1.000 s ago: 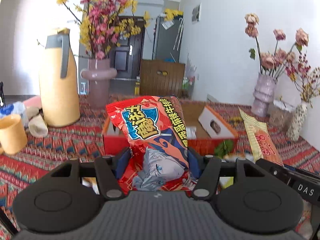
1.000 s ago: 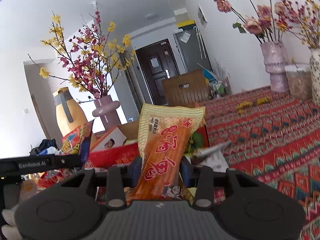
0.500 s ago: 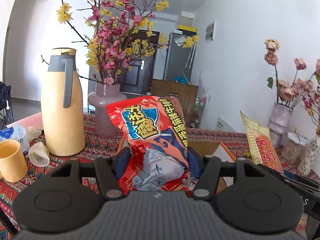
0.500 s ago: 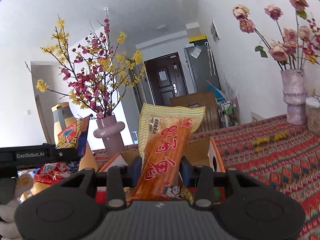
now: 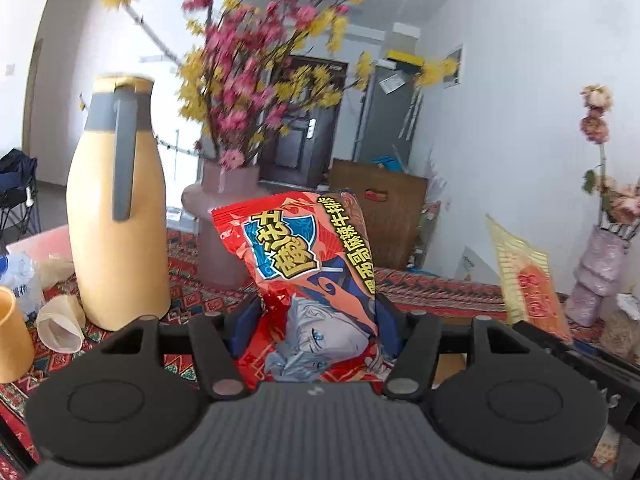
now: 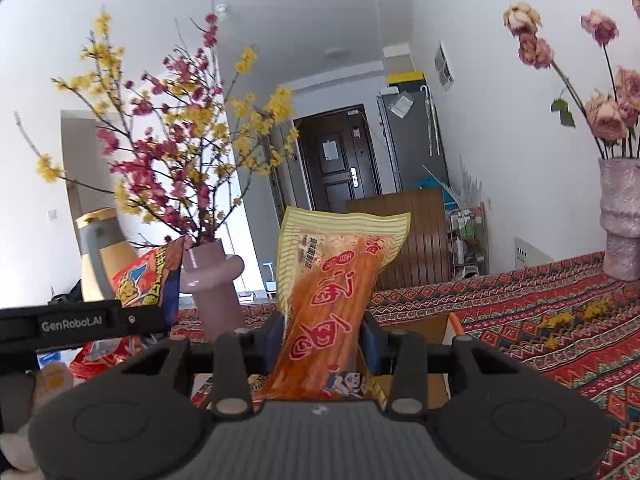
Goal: Organize snacks
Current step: 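Carry the orange packet and red chip bag over the box with both grippers, then open both grippers to drop the packets into the box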
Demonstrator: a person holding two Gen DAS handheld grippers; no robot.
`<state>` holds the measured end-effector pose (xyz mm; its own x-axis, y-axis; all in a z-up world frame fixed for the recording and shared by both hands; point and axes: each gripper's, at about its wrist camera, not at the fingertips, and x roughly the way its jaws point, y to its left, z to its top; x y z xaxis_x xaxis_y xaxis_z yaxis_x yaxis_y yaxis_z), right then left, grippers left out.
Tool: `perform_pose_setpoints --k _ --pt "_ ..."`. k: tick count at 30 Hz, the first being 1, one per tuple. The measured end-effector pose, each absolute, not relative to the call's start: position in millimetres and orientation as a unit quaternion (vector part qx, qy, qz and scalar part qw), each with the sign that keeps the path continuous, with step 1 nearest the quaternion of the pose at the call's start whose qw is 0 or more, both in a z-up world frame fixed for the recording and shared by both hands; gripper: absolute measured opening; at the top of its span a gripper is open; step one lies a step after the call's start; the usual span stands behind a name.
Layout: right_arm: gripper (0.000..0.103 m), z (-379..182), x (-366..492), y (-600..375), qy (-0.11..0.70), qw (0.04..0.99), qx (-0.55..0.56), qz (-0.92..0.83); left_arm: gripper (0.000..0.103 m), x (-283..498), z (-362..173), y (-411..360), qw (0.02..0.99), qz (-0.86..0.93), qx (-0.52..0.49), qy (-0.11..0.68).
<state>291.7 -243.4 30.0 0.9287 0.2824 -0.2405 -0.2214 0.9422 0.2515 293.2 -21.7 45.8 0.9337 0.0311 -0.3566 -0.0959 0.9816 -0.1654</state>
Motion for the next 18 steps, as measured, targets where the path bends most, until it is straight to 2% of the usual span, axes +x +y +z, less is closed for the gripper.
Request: perform_pose_setpoints --k 6,18 --pt "0.039 0 321 -244 0.173 0.97 0.119 0.126 0.061 318 12 -12 0.969 0.039 -0.096 0.225" --pt "0.04 -19 334 -233 0.215 0.966 0.095 0.108 0.062 323 -1 -20 0.967 0.034 -0.072 0.243"
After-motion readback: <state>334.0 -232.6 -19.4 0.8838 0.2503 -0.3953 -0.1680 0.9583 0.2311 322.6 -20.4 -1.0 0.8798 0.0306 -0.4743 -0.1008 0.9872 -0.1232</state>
